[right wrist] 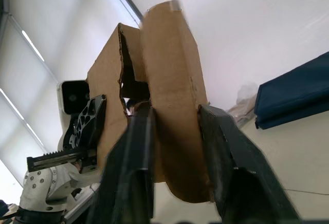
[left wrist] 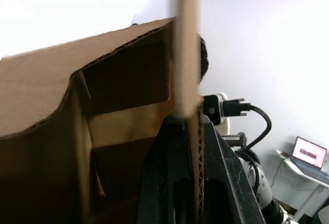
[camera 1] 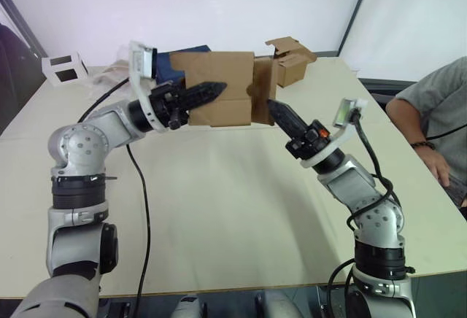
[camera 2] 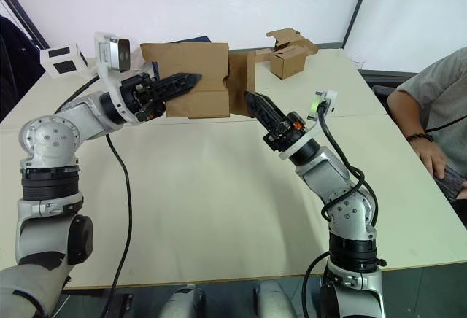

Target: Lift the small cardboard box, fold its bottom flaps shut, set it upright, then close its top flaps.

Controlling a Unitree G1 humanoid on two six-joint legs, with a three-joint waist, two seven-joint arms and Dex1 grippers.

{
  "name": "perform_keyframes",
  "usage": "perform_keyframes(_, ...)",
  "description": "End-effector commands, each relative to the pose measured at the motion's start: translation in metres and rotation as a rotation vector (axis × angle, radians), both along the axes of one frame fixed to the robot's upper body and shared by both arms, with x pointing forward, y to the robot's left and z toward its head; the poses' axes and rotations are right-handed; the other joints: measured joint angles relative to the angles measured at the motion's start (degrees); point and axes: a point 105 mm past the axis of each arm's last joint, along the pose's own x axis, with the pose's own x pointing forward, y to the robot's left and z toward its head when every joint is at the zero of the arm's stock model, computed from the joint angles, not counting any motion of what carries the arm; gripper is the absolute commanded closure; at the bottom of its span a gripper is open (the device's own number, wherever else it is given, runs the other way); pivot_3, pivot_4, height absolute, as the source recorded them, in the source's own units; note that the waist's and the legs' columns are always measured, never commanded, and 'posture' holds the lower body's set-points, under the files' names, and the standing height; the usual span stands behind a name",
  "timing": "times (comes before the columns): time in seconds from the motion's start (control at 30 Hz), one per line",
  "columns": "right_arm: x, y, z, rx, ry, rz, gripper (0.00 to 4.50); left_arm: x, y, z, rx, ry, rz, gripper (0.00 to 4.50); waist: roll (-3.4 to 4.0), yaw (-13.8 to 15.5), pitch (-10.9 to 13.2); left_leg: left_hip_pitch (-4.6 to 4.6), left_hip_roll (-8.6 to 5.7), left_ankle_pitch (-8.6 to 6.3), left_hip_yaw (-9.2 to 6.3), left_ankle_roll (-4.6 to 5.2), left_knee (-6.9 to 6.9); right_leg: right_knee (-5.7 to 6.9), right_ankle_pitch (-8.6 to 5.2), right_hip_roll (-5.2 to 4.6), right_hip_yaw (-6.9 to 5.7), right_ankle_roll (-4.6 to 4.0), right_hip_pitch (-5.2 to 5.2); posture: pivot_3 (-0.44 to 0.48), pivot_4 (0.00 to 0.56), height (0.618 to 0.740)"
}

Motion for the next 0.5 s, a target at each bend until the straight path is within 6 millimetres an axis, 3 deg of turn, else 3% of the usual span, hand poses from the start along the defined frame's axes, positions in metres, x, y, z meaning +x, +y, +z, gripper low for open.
perform_keyframes(0.03, -0.006, 0.001, 0.013, 0.023, -0.053, 0.014, 4.12, -0.007, 0.003, 0.012, -0.021, -0.056, -0.009, 4.50, 0.00, 0.0, 0.0, 0.00, 0.00, 0.00, 0.00, 0.00, 0.00, 0.00, 0.00, 0.00, 0.00, 0.00, 0.00, 0.000, 0.150, 0.740)
perform_keyframes(0.5, -0.020, 0.009, 0.020, 0.018, -0.093, 0.096, 4.12, -0.006, 0.002, 0.013, -0.022, -0.055, -0.002, 4.50, 0.00, 0.0, 0.0, 0.00, 0.00, 0.00, 0.00, 0.00, 0.00, 0.00, 0.00, 0.00, 0.00, 0.00, 0.00, 0.000, 0.150, 0.740)
